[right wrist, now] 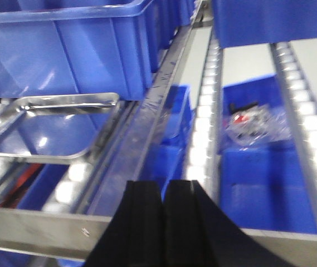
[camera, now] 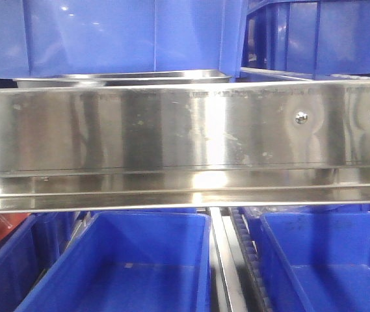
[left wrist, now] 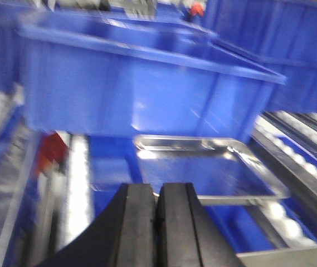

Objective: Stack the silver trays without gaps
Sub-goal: 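Lower both grippers onto opposite rims of the silver tray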

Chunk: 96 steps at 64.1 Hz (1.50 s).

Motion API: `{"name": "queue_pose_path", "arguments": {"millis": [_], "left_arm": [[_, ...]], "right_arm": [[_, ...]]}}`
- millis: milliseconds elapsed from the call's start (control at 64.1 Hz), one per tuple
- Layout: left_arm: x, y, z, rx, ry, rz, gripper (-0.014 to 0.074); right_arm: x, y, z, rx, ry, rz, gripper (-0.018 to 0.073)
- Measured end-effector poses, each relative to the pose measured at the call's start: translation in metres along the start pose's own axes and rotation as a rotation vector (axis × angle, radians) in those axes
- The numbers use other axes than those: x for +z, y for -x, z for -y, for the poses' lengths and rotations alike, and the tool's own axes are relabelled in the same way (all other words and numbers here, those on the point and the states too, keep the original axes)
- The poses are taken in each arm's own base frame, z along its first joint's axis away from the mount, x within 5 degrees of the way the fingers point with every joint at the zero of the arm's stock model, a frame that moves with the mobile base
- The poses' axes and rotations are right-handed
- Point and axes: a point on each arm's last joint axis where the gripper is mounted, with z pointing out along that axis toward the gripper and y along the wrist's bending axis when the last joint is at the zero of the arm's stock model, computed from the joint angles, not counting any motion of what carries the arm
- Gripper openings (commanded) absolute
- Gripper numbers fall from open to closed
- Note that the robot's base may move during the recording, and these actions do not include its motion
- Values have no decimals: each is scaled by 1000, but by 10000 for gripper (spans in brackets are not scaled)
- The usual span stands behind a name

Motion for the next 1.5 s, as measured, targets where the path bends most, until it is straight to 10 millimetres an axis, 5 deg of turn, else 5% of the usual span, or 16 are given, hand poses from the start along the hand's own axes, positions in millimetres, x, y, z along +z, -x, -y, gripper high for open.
{"name": "queue_pose_path", "arguments": {"millis": [327, 530, 764, 1029, 1232, 1372, 1497], "left_arm": [[72, 24, -8, -75, -6, -233, -16], [92, 34, -10, -55, 6, -248, -16], [109, 36, -15, -61, 22, -230, -16], [135, 35, -20, -93, 31, -235, -13], [165, 22, -15, -87, -4, -327, 136], [188, 11, -15, -91, -3, -385, 274], [206, 8, -19, -97, 7, -414, 311]], "right_arm": [[75, 37, -23, 20, 136, -226, -49], [122, 43, -40, 18, 150, -266, -49], [154, 51, -64, -44, 100, -282, -49], [186, 57, -70, -29, 9, -306, -49], [214, 42, -78, -23, -1, -400, -48], [228, 33, -88, -21, 24, -427, 111], [240, 24, -90, -22, 22, -457, 245]]}}
